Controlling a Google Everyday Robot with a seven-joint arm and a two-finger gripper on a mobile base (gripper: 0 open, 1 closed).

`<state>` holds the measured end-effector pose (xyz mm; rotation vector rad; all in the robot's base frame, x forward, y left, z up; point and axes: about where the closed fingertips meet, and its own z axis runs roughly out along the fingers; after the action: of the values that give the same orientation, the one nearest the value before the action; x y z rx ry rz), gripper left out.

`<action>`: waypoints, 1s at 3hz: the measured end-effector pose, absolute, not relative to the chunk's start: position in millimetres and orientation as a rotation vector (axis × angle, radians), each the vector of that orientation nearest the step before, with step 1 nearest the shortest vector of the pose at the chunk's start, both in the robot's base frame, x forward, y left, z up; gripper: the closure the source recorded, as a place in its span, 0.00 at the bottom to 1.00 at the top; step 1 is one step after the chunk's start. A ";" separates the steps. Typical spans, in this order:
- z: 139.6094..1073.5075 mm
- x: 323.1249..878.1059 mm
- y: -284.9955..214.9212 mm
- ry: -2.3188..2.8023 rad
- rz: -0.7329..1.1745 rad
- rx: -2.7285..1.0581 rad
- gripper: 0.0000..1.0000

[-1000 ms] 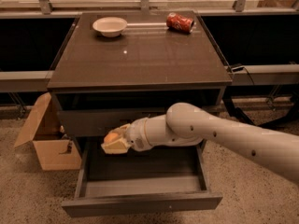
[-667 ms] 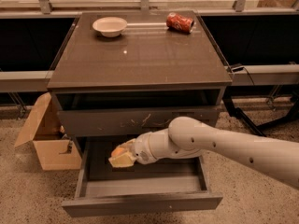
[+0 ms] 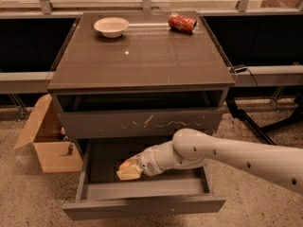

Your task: Place orange into middle drawer

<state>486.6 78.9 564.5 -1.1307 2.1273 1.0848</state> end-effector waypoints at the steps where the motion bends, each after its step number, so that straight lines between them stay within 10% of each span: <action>1: 554.7 489.7 76.6 2.150 1.070 -1.120 1.00; 3: 513.8 514.6 44.6 2.214 0.910 -1.096 0.83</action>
Offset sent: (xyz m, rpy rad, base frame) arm 0.0312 -0.0401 -0.0569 -0.1454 -0.0627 -0.1021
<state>514.6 44.6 513.8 -1.0962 2.2137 0.9101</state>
